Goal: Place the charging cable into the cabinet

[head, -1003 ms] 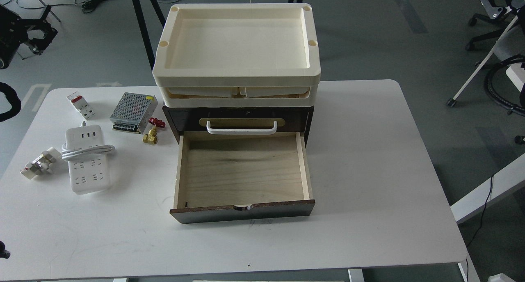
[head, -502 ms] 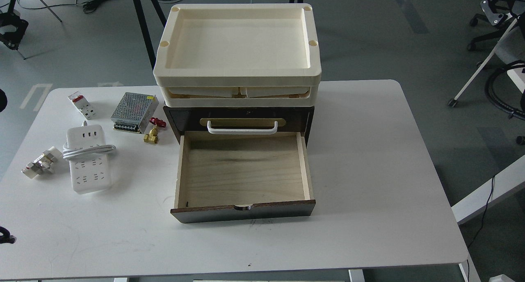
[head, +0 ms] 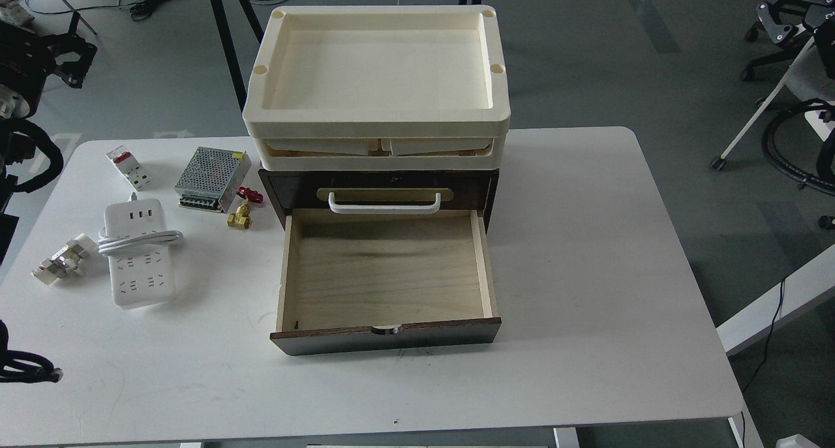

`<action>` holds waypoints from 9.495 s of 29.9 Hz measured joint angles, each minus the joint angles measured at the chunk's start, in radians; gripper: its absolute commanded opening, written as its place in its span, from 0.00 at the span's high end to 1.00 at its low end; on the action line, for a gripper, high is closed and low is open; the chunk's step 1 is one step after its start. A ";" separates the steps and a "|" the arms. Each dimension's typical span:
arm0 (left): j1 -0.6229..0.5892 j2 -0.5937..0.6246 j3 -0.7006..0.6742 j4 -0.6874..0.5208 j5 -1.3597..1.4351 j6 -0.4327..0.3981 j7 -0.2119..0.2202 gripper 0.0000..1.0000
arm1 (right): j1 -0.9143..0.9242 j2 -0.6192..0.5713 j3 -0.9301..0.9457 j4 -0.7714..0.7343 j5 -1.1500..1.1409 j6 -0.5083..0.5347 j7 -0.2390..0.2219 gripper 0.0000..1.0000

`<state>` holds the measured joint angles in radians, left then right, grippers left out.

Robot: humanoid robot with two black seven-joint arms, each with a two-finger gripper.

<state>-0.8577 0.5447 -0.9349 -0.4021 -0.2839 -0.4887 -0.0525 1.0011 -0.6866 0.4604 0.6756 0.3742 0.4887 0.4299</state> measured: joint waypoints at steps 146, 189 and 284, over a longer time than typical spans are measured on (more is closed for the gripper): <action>0.239 0.444 0.328 -0.764 2.466 0.000 -0.436 0.07 | -0.269 -0.246 0.091 -0.010 0.014 0.000 0.004 0.00; 0.048 0.104 0.855 0.032 2.466 0.452 -0.436 0.63 | -0.324 -0.248 0.093 -0.010 0.014 0.000 0.004 0.00; 0.156 0.153 0.789 -0.789 1.336 0.162 -0.436 0.98 | -0.422 -0.249 0.095 -0.013 0.015 0.000 0.006 0.00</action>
<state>-0.7022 0.6977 -0.1457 -1.1911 1.0521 -0.3266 -0.4887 0.5792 -0.9361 0.5554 0.6623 0.3897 0.4887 0.4355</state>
